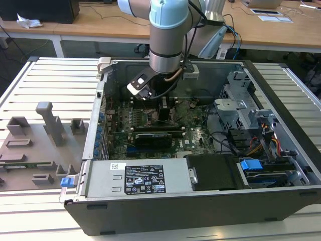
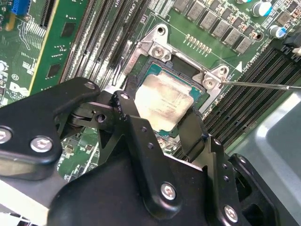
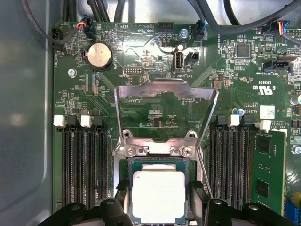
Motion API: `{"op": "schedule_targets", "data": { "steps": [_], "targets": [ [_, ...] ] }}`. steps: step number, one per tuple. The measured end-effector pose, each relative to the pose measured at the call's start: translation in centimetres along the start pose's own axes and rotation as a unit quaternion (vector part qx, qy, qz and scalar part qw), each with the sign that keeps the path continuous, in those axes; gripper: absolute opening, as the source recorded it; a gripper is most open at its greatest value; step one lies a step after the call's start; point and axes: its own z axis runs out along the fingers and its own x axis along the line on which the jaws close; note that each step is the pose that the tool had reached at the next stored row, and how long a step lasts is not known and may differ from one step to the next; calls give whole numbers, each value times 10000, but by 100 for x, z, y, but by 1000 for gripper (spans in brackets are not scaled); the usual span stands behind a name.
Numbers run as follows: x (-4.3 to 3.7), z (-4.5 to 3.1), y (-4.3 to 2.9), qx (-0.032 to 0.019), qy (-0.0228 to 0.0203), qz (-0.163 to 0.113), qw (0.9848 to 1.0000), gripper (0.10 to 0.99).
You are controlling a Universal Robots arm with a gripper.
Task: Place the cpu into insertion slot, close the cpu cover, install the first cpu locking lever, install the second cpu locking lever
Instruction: 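Place the cpu into insertion slot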
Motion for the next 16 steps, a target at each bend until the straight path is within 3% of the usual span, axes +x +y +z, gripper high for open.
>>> {"op": "schedule_targets", "data": {
  "steps": [2,5,7,9,12,13,15,16],
  "targets": [
    [0,-7,0,0,0,0,10000,616],
    [2,-102,1,0,0,0,10000,616],
    [7,-111,2,-1,1,0,10000,604],
    [7,-127,1,0,0,0,10000,412],
    [8,-152,2,0,0,0,10000,231],
    [8,-156,2,0,0,0,10000,231],
    [8,-173,2,0,0,0,10000,110],
    [8,-202,2,0,0,0,10000,106]
  ]
}}
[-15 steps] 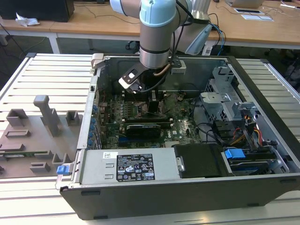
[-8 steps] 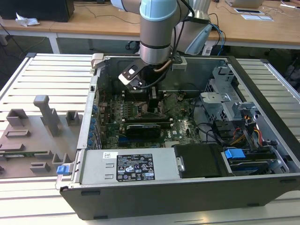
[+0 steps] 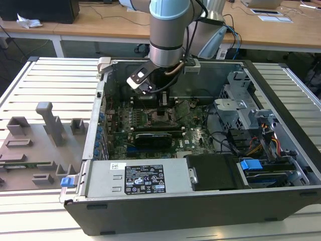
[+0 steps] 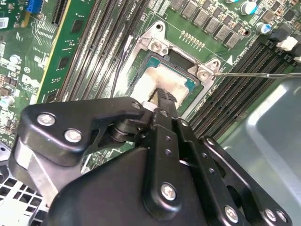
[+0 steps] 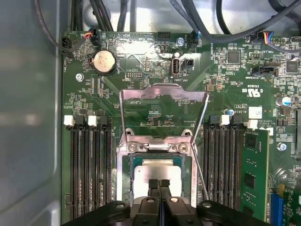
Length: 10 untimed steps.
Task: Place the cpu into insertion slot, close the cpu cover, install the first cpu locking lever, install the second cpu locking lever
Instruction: 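Place the cpu into insertion slot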
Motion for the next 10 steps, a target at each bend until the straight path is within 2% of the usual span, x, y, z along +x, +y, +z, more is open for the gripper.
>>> {"op": "schedule_targets", "data": {
  "steps": [2,5,10],
  "targets": [
    [1,-31,0,0,0,0,10000,106],
    [3,-128,2,0,0,0,10000,106],
    [2,-180,2,0,0,0,10000,106]
  ]
}}
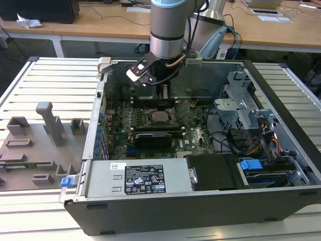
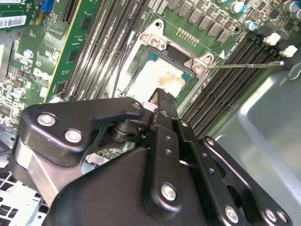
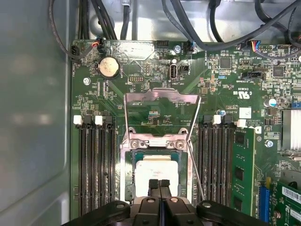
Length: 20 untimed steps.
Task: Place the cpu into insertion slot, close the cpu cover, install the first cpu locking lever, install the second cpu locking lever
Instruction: 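Place the cpu into insertion slot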
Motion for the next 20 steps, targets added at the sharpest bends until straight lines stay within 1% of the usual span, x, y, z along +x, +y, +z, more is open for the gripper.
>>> {"op": "schedule_targets", "data": {
  "steps": [12,16,20],
  "targets": [
    [-1,-74,1,0,0,0,10000,106],
    [-2,-111,1,0,0,0,10000,106],
    [-3,-163,2,0,-1,0,10000,106]
  ]
}}
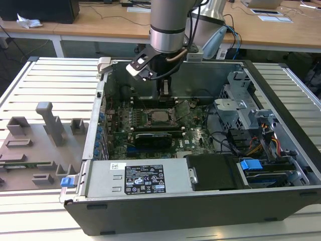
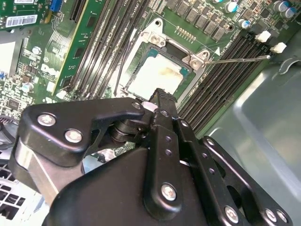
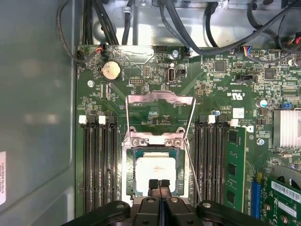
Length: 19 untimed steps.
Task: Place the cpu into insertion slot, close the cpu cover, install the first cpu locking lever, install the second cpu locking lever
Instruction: 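Place the cpu into insertion slot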
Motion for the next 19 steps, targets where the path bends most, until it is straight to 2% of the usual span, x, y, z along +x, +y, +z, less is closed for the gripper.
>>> {"op": "schedule_targets", "data": {
  "steps": [8,15,19],
  "targets": [
    [-2,-122,2,0,0,0,10000,106],
    [-3,-185,2,0,0,0,10000,106],
    [-4,-281,4,0,0,0,10000,106]
  ]
}}
